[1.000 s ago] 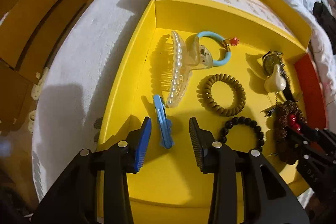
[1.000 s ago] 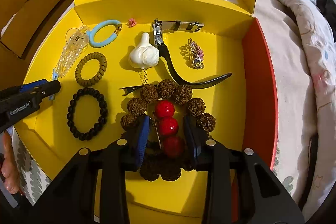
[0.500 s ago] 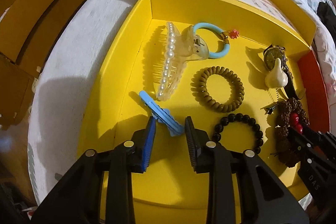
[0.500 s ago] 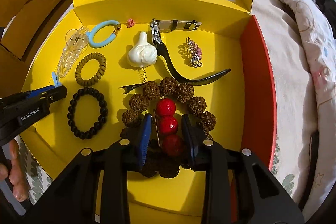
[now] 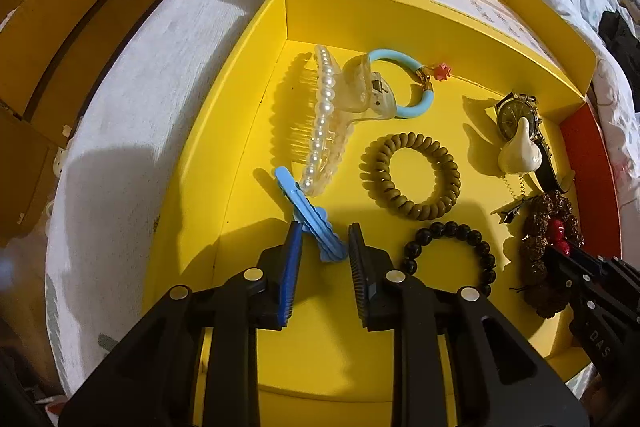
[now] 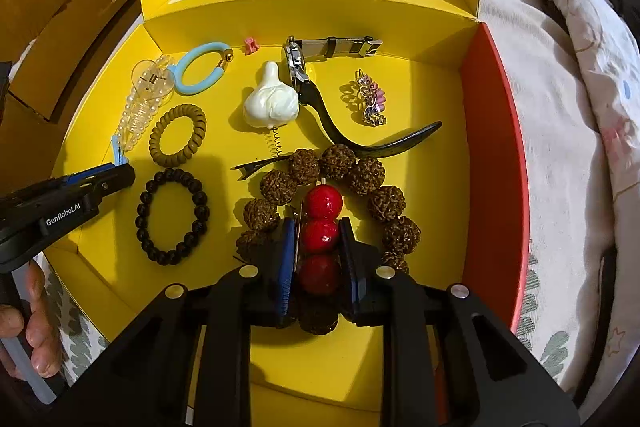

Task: Organize jewelry
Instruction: 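Close the right tool on the red beads while the left tool grasps the blue clip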

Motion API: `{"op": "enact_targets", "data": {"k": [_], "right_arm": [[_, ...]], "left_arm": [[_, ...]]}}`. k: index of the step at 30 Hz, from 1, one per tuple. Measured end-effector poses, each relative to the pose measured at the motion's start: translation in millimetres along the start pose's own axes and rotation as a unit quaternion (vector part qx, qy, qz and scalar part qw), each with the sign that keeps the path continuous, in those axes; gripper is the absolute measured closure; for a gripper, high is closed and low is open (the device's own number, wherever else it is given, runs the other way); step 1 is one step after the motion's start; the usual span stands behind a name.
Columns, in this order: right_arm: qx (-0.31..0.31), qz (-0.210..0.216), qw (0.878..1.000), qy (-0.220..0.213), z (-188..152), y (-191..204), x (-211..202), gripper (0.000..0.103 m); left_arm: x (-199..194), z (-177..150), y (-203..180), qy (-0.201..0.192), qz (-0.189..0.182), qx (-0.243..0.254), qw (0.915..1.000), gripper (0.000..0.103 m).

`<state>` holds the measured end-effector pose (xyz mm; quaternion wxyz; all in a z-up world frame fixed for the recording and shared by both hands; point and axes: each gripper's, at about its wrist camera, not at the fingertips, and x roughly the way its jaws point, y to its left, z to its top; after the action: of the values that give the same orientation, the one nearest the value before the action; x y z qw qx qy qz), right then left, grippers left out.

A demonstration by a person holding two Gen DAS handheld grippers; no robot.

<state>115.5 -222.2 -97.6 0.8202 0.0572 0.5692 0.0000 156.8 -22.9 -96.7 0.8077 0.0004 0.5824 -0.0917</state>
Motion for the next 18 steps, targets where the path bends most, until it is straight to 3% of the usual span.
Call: {"op": "enact_targets", "data": {"k": [6, 8, 18], "right_arm": [[0.003, 0.007, 1.000, -0.006, -0.2, -1.0, -6.6, 0.081], [0.005, 0.013, 1.000, -0.009, 0.9, -3.1, -11.1, 0.081], [0.018, 0.035, 0.999, -0.033, 4.0, -10.1, -36.7, 0.081]], "left_arm": [[-1.8, -0.4, 2.5, 0.002, -0.013, -0.001, 0.9999, 0.081], [-3.9, -1.4, 2.9, 0.000, -0.014, 0.000, 0.9999, 0.087], [-18.3, -1.3, 3.3, -0.015, -0.025, -0.002, 0.9996, 0.087]]}}
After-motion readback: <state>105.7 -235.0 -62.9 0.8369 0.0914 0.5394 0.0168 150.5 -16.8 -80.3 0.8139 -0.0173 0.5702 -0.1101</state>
